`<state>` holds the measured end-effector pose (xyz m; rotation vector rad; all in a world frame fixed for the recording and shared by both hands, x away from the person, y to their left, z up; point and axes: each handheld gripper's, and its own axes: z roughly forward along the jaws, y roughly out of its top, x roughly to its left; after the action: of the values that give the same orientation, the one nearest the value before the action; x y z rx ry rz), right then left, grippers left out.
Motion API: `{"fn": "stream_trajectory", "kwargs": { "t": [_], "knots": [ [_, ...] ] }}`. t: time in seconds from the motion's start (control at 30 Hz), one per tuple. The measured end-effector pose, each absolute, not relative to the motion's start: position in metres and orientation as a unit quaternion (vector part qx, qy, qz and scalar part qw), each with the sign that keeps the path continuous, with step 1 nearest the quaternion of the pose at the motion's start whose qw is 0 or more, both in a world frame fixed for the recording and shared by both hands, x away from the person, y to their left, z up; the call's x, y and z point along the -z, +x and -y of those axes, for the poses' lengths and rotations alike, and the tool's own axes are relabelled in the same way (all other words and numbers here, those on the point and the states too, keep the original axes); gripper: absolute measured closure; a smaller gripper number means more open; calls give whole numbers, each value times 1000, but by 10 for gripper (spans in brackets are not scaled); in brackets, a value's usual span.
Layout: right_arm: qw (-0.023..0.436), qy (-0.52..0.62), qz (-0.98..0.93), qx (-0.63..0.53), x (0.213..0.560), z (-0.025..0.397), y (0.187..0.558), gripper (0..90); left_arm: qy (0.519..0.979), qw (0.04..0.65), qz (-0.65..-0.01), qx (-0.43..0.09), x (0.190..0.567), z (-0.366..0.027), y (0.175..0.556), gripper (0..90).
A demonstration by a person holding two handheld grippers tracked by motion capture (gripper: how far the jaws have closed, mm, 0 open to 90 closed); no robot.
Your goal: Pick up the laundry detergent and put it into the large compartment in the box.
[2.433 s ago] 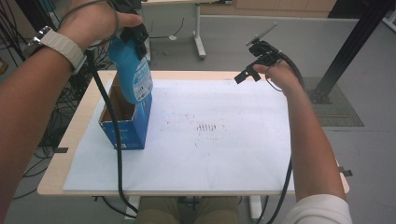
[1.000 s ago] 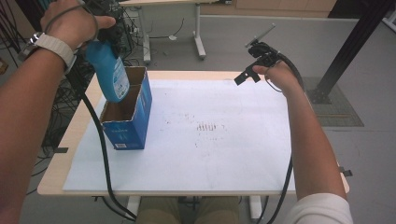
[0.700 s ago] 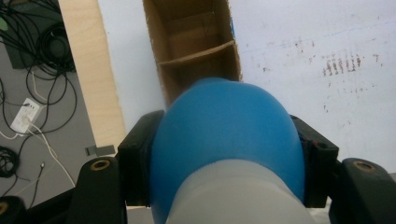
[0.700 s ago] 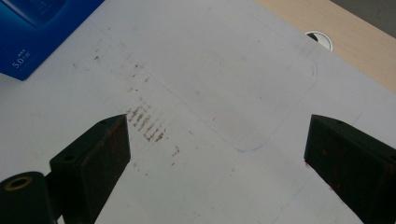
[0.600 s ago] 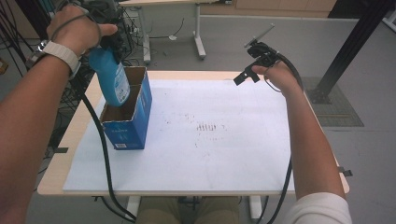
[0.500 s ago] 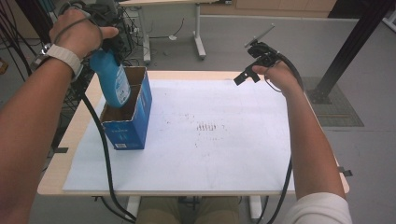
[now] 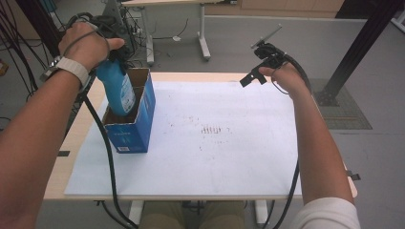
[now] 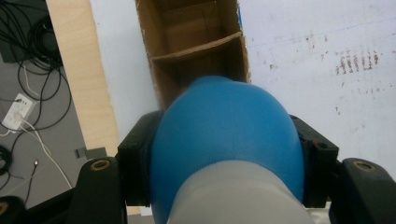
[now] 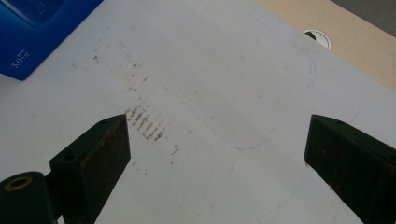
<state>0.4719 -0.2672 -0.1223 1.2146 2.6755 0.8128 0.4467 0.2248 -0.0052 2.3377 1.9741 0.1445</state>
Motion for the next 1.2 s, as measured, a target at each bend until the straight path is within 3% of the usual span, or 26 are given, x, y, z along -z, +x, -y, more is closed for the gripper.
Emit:
{"fn": "stream_trajectory", "kwargs": {
  "t": [1.2],
  "knots": [
    [42,407,-873,-266,129,274,471,70,767,32,-639,-45,59,-219,452,373]
  ]
}}
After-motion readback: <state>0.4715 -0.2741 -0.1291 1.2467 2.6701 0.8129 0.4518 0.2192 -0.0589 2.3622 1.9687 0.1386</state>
